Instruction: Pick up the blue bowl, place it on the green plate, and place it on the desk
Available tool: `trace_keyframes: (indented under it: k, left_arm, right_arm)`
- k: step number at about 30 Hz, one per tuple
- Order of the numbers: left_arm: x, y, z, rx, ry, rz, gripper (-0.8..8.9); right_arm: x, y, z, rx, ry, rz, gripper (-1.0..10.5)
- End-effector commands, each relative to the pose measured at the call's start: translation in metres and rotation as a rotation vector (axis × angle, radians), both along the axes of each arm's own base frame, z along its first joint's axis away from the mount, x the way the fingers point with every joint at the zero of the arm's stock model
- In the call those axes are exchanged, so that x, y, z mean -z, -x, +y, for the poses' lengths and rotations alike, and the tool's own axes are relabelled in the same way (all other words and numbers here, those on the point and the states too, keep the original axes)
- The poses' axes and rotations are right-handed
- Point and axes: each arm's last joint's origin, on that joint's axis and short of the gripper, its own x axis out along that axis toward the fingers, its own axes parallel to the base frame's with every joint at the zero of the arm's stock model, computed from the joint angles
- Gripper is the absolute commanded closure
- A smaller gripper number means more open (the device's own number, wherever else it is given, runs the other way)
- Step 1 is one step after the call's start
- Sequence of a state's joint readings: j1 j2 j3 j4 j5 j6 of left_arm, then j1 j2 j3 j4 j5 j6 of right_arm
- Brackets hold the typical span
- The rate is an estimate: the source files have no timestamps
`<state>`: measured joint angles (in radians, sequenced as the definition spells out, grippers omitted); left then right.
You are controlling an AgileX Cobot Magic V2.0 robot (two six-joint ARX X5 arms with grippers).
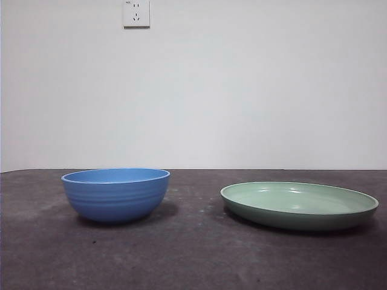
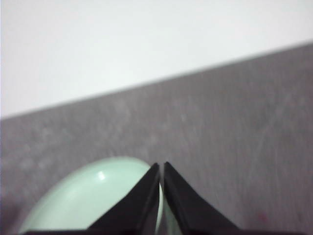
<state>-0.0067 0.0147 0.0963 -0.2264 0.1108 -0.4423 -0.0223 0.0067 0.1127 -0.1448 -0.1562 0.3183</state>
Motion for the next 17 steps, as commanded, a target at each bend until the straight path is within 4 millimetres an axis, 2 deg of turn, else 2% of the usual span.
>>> trace_keyframes:
  k: [1, 8, 17]
  left_arm:
    - [-0.022, 0.004, 0.000, 0.002, 0.016, -0.045, 8.04]
    - [-0.067, 0.010, -0.001, 0.041, -0.050, -0.033, 8.04]
    - [-0.111, -0.003, -0.006, 0.272, -0.201, 0.121, 8.04]
  right_arm:
    - [-0.019, 0.005, 0.000, 0.004, -0.013, -0.055, 9.4]
    - [-0.064, 0.014, 0.000, 0.000, 0.028, -0.050, 9.4]
    - [-0.111, 0.006, 0.004, -0.156, 0.135, 0.159, 9.4]
